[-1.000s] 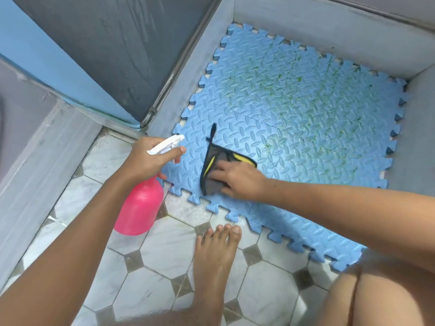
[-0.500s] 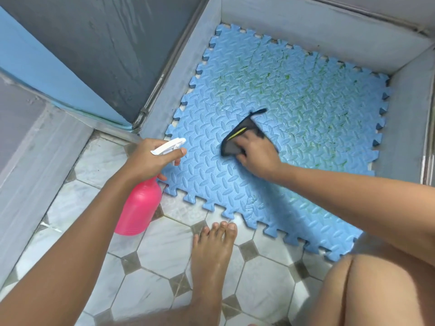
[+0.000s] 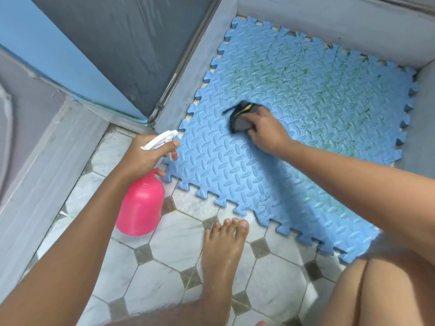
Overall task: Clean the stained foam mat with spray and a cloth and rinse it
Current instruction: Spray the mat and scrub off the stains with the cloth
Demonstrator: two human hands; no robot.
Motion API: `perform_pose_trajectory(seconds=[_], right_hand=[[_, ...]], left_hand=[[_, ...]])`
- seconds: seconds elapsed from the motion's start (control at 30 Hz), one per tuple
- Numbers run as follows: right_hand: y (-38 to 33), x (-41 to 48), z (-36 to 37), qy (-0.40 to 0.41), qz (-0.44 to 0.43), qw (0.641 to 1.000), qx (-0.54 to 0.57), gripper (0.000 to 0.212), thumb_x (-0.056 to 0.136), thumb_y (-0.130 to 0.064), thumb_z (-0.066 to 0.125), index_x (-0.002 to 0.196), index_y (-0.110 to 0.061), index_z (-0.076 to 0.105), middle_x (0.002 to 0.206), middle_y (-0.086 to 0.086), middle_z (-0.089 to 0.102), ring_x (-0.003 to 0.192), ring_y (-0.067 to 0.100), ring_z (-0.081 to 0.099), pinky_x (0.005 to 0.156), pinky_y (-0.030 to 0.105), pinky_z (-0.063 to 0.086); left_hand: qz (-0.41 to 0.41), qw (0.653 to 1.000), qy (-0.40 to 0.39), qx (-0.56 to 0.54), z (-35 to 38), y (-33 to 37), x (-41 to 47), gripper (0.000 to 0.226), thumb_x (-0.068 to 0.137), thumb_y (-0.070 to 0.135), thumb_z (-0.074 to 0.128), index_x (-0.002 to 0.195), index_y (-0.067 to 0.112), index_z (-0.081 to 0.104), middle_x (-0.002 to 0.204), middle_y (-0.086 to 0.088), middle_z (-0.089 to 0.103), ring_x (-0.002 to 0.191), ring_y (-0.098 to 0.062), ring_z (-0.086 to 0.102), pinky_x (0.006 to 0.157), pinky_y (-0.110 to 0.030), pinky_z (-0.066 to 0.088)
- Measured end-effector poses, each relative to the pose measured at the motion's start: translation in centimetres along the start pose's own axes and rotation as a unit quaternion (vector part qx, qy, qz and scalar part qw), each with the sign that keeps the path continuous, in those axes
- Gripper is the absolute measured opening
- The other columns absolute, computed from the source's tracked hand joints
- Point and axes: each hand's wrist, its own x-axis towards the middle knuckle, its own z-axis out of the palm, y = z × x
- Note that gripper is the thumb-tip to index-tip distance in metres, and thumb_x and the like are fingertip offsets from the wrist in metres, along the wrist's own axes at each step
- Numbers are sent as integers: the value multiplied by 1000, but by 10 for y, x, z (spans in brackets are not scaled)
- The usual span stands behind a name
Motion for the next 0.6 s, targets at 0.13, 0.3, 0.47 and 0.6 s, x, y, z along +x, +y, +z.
perform_pose_trajectory(seconds=[0.13, 0.3, 0.47, 0.6], right_hand=[[8, -20, -5, -19, -15, 997, -67, 49, 91, -24, 60, 140, -28, 55, 118, 5, 54, 107, 27, 56, 85, 37, 49], [-51, -76, 31, -161, -259, 951, -57, 45, 85, -28, 55, 129, -22, 64, 102, 3, 58, 88, 22, 61, 71, 35, 53], [-75, -68, 18, -340, -138, 924, 109, 37, 76, -19, 68, 111, -24, 77, 93, 1, 69, 80, 17, 63, 71, 29, 48], [-14, -27, -67, -162, 145, 930, 295, 8, 70, -17, 63, 67, -11, 66, 62, 0, 54, 59, 13, 48, 56, 27, 35]], left_hand=[[-16, 999, -28, 29, 6, -3, -1, 21, 90, 31, 79, 94, 10, 80, 95, -20, 76, 87, -26, 67, 60, -49, 64], [-31, 996, -62, 61, 22, 13, 1, 8, 93, 19, 74, 88, 14, 78, 96, -14, 79, 102, -25, 75, 57, -36, 60], [-30, 987, -140, 70, 38, 39, 6, 21, 93, 12, 70, 100, -7, 71, 93, -25, 75, 103, -37, 74, 58, -41, 61], [-20, 966, -243, 85, 64, 82, 14, 20, 92, 18, 70, 98, -1, 70, 94, -25, 74, 98, -28, 75, 58, -40, 60]])
